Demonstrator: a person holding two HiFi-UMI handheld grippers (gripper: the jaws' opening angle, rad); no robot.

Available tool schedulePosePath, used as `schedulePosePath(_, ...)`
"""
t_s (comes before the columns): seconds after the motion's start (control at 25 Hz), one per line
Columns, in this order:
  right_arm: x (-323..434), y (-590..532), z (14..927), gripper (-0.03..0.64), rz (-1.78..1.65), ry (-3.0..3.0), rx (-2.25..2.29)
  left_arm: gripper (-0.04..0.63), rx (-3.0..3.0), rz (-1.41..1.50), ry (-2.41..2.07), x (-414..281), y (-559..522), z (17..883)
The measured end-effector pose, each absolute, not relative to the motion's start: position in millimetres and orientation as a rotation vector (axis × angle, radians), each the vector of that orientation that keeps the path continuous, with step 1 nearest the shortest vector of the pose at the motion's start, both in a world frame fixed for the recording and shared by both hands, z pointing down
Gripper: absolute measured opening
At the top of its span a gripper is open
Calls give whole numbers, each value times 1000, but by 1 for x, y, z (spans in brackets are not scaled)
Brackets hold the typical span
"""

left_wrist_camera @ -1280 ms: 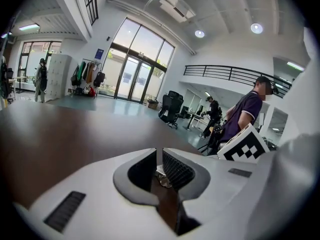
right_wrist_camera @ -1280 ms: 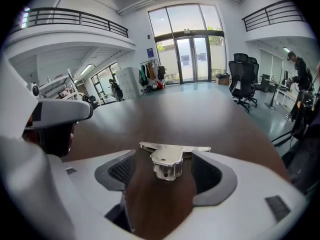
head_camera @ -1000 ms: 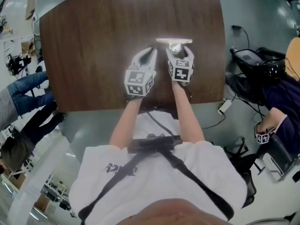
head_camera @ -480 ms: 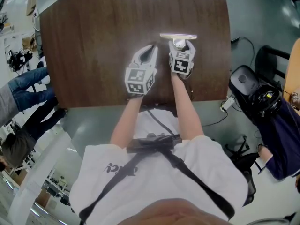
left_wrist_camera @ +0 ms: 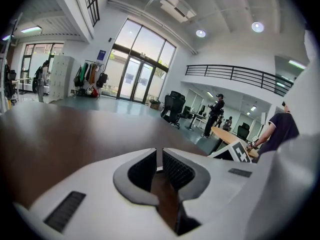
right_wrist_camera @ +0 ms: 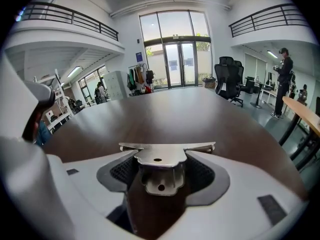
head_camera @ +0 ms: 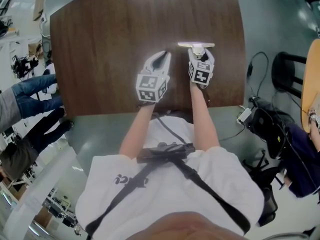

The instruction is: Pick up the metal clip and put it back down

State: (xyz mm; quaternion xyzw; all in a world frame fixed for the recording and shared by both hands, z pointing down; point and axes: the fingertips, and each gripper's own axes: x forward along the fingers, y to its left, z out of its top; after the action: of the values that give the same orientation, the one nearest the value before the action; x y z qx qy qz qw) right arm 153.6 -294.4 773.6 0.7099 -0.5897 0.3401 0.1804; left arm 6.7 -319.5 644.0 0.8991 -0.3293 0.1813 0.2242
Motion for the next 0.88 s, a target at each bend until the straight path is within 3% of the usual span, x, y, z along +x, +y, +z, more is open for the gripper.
schedulePosePath(0.4, 116, -280, 683, 299, 762, -1809, 2084, 46, 2561, 374, -912, -23, -312, 594)
schedulePosePath(0.88, 66, -298, 469, 299, 272, -2079, 2293, 46, 2735, 152, -1018, -72, -330, 476)
